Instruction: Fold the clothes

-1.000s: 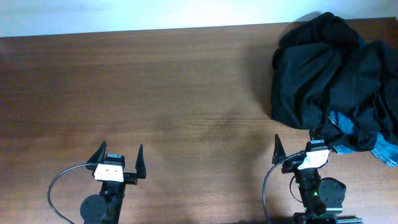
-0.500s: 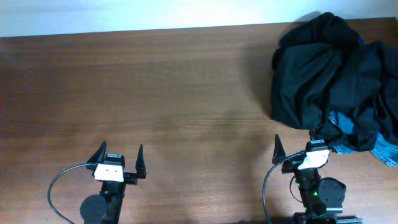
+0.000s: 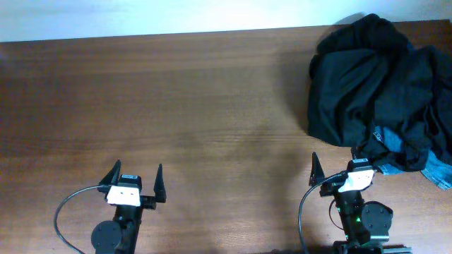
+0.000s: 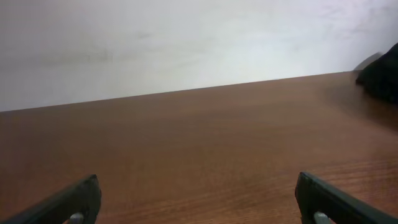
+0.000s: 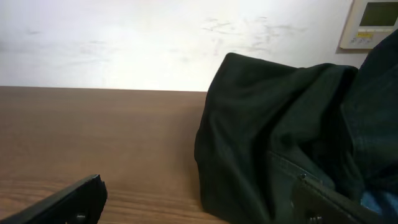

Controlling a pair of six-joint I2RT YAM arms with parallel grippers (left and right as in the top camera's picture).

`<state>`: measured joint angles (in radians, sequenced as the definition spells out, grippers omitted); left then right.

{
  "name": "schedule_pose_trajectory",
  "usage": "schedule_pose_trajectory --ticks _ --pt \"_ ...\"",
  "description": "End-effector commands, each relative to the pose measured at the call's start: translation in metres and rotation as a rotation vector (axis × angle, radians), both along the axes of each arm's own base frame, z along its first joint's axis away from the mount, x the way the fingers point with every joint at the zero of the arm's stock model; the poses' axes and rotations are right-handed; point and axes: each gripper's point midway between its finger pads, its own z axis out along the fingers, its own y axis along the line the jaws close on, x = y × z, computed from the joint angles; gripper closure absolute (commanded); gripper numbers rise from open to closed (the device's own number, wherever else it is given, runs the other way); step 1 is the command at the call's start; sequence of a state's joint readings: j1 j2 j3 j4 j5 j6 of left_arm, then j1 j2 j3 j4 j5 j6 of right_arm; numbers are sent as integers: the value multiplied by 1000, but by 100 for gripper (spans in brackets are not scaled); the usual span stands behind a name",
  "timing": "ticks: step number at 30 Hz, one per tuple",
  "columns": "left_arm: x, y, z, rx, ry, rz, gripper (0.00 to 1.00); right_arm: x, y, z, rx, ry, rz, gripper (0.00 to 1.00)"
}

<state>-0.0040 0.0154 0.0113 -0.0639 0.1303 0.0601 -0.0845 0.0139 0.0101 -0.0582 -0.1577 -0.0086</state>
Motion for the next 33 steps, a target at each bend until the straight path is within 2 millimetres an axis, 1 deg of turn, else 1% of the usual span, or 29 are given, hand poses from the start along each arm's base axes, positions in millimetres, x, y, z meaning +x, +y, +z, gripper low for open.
schedule_pose_trajectory --ticks 1,9,14,17,31,33 --pt "0 2 0 -9 -1 12 1 0 -3 -2 -6 2 -16 1" --pt "0 3 0 -8 -1 14 1 0 -3 -2 -6 2 -16 1" --pt "1 19 -1 24 -2 107 0 0 -3 -2 -6 2 -16 1" --pt "1 24 -3 27 10 136 1 0 -3 -2 -6 2 -16 1" --pt "1 24 -3 27 6 135 1 0 -4 -2 -7 2 -20 1" --pt "1 24 -4 27 10 135 1 0 -6 -2 -8 2 -34 1"
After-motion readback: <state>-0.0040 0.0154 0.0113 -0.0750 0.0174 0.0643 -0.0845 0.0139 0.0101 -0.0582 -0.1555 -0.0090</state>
